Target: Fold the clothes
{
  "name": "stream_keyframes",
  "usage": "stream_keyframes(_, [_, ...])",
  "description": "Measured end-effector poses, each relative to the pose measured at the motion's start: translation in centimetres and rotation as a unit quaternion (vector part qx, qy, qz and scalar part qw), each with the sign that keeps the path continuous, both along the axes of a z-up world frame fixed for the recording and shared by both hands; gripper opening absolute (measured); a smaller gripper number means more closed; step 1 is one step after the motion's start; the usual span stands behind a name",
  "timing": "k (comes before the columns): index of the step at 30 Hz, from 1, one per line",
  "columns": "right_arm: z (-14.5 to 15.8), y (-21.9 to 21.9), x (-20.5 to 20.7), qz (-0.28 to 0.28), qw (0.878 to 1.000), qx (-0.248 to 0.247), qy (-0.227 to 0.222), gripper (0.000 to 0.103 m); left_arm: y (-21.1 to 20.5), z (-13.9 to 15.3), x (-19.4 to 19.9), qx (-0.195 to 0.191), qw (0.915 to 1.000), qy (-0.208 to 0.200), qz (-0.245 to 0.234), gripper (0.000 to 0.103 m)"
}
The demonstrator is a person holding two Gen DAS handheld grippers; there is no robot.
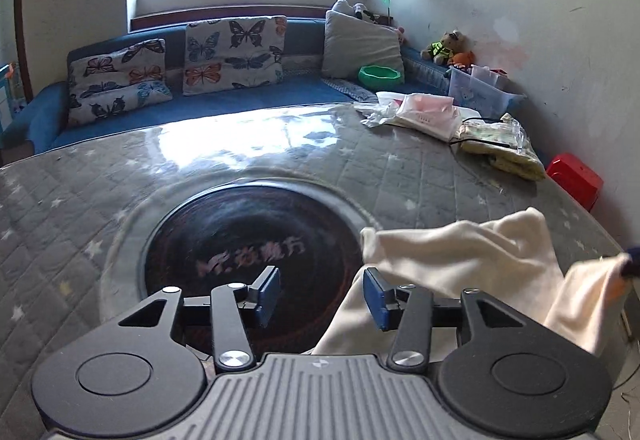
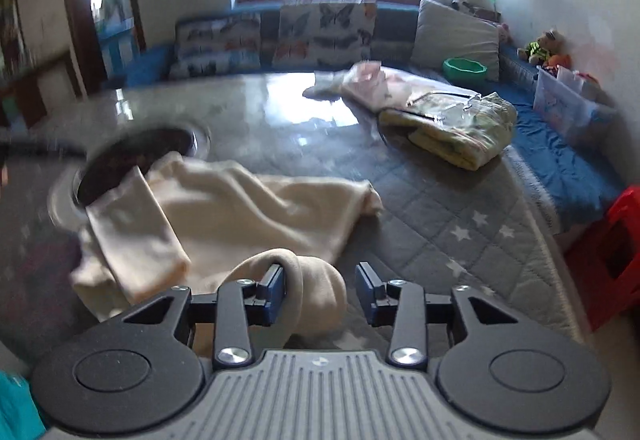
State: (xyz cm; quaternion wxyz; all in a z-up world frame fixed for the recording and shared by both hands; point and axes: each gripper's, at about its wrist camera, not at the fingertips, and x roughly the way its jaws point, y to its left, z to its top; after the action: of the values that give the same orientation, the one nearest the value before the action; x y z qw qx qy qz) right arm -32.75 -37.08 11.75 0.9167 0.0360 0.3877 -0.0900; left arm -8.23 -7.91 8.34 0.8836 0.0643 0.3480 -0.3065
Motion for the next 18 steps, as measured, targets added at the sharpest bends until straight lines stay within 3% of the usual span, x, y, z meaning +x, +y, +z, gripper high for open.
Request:
stream_keyframes(5, [0.9,-1.5,-0.8,-0.001,0.999,-0.018,0.034,0.041,-2.6,-1.2,2.0,0.014,0.9998,0.016,-0.004,0.051])
stream_keyframes(11, [2.1,-2.3,-1.6,0.012,0.999,-0.006,0.04,0.048,-5.7,-2.6,4.3,0.03,0.9989,0.036,-0.009,0.051])
stream_keyframes(15, [3.0,-2.7,-1.1,-0.008,1.0,-0.003,0.012,0.047,-7.8,-3.8,5.8,0.031,0.998,0.053,-0.014,0.051])
stream_keyframes(18, [2.4,-4.2,1.5,-0.023,0.999,0.02,-0.02,0.047,-8.7,-4.3,6.3,0.034,0.9974,0.061,-0.016,0.051])
